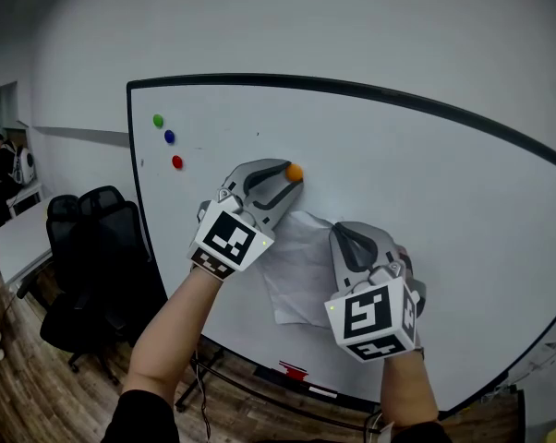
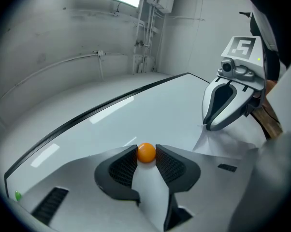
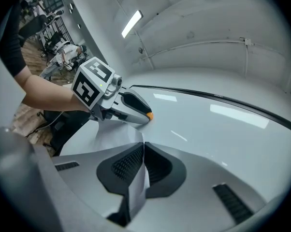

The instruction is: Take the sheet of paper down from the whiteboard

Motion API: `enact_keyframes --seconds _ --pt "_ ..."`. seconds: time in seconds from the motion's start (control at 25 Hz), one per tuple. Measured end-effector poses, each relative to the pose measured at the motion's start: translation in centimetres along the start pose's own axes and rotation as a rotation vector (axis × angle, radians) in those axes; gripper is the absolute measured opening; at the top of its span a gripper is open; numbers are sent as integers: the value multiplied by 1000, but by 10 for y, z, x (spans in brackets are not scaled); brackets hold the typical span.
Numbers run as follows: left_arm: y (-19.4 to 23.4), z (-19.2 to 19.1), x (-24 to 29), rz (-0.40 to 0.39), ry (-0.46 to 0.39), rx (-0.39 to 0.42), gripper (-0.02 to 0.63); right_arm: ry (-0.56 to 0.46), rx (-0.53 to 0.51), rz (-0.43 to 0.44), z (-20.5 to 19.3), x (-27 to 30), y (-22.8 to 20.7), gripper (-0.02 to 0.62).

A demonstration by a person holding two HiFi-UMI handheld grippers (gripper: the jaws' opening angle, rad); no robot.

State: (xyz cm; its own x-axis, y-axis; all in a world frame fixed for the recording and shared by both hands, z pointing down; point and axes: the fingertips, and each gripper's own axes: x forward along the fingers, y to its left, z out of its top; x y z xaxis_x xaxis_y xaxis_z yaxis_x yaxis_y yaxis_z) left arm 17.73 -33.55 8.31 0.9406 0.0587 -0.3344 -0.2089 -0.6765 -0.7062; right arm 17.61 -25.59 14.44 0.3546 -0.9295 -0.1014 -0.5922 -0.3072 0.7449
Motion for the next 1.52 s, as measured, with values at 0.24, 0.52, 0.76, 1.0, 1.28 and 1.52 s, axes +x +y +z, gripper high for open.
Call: enact_keyframes --seconds 0.24,0.52,0.76,1.0,1.28,1.52 --pt "-2 4 -2 8 -24 21 132 -9 4 13 -2 1 3 25" --pt "-5 12 -49 36 -75 50 79 -37 16 66 -5 -1 20 25" --pt "-35 -1 -102 35 -39 -51 12 -86 48 135 -20 -18 37 25" --pt "-74 -34 -152 83 53 -250 12 -83 151 239 -52 -20 70 23" --pt "-136 -98 -184 50 191 -379 12 -52 262 349 -96 -17 118 21" --pt "-181 -139 -218 81 241 -545 12 -67 341 421 -126 -25 162 21"
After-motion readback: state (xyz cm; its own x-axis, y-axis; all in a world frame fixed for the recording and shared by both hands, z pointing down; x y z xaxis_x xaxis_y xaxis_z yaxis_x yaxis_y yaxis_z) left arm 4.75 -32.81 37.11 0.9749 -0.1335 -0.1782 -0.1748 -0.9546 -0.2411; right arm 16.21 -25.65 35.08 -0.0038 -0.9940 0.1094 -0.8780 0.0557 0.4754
